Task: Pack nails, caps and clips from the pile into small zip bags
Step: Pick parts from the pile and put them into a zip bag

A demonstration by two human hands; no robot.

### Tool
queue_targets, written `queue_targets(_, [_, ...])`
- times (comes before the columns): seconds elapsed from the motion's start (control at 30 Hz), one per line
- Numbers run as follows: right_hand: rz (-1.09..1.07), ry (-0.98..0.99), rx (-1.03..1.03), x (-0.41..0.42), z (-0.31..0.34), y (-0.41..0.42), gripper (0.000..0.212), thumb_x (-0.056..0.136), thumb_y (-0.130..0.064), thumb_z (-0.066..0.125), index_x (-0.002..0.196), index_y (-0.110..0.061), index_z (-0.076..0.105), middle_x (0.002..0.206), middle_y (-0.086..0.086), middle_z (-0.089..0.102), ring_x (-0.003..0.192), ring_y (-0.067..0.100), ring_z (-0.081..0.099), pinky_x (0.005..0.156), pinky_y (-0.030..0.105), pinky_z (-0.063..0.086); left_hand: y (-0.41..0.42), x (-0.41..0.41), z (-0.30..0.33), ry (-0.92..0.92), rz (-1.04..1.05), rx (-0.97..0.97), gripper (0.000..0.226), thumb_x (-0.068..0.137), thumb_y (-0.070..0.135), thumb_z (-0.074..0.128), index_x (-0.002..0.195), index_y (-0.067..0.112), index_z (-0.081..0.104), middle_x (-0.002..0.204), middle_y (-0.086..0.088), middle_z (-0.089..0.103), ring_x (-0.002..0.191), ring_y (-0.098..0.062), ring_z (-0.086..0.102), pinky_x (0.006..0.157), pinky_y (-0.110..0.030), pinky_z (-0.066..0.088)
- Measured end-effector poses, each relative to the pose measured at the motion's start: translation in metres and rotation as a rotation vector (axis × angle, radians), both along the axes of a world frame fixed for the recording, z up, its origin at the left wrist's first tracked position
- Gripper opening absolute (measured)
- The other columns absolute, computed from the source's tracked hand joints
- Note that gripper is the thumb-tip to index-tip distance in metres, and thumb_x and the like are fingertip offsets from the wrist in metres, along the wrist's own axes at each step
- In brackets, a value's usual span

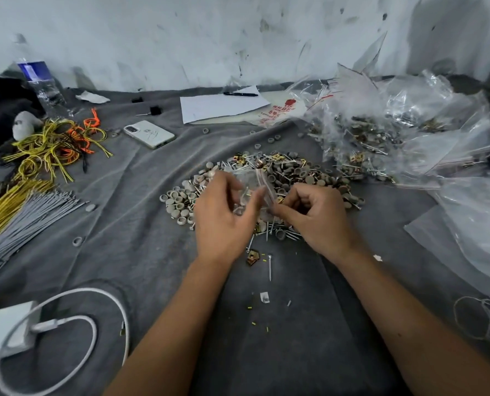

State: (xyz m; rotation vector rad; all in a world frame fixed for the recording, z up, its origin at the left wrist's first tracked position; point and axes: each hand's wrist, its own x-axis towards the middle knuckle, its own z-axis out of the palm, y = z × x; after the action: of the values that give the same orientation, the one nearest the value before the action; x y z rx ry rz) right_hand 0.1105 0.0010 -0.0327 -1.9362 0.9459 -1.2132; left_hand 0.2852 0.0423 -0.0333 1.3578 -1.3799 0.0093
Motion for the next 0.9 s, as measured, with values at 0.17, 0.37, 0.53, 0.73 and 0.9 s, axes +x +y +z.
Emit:
queue_targets(0.17, [0.015, 0.102, -0.141, 0.001, -0.001, -0.002, 0.028, 0.084, -0.018, 0.083, 0.068, -0.01, 0.062, 0.058, -0.003, 0.059, 0.051, 0.008, 0.051, 0.05, 0.02, 0.039, -0.003, -0.007, 0.001, -0.023, -0.07, 0.082, 0.027, 0.089, 0.042, 0.069, 0.075, 0.025, 0.054, 0.062, 0.01, 0.055, 0.058, -0.008, 0.055, 0.055, -0.023, 0.04])
queue_targets(0.37, [0.008, -0.005, 0.002, 0.002, -0.001, -0.005, 0.02, 0.096, -0.021, 0.071, 0.077, -0.017, 0.068, 0.062, -0.011, 0.064, 0.053, 0.006, 0.058, 0.053, 0.017, 0.042, -0.004, -0.009, 0.002, 0.09, -0.059, 0.132, 0.027, 0.085, 0.017, 0.06, 0.062, 0.02, 0.047, 0.052, 0.007, 0.046, 0.052, -0.009, 0.044, 0.052, -0.014, 0.028])
queue_targets(0.53, [-0.182, 0.017, -0.036, 0.003, -0.003, -0.007, 0.023, 0.096, -0.018, 0.07, 0.075, -0.011, 0.068, 0.063, -0.001, 0.064, 0.058, 0.017, 0.058, 0.053, 0.035, 0.048, 0.0, 0.001, 0.006, 0.047, -0.06, 0.149, 0.034, 0.083, 0.026, 0.068, 0.056, 0.018, 0.048, 0.049, 0.005, 0.047, 0.048, -0.008, 0.043, 0.05, -0.02, 0.03])
queue_targets(0.73, [-0.167, 0.013, -0.039, 0.005, 0.0, -0.004, 0.026, 0.098, -0.019, 0.067, 0.073, -0.014, 0.065, 0.062, -0.007, 0.061, 0.057, 0.006, 0.055, 0.055, 0.026, 0.044, 0.003, -0.019, 0.003, -0.023, 0.023, 0.241, 0.033, 0.079, 0.042, 0.066, 0.063, 0.019, 0.05, 0.053, 0.003, 0.053, 0.053, -0.017, 0.053, 0.051, -0.037, 0.045])
queue_targets(0.9, [-0.12, 0.015, 0.028, 0.007, -0.001, -0.003, 0.026, 0.103, -0.025, 0.061, 0.08, -0.012, 0.063, 0.065, 0.004, 0.065, 0.054, 0.023, 0.061, 0.05, 0.045, 0.052, 0.004, -0.017, 0.006, 0.122, 0.059, 0.089, 0.015, 0.079, 0.031, 0.065, 0.073, 0.025, 0.053, 0.055, 0.009, 0.056, 0.051, -0.01, 0.055, 0.049, -0.029, 0.045])
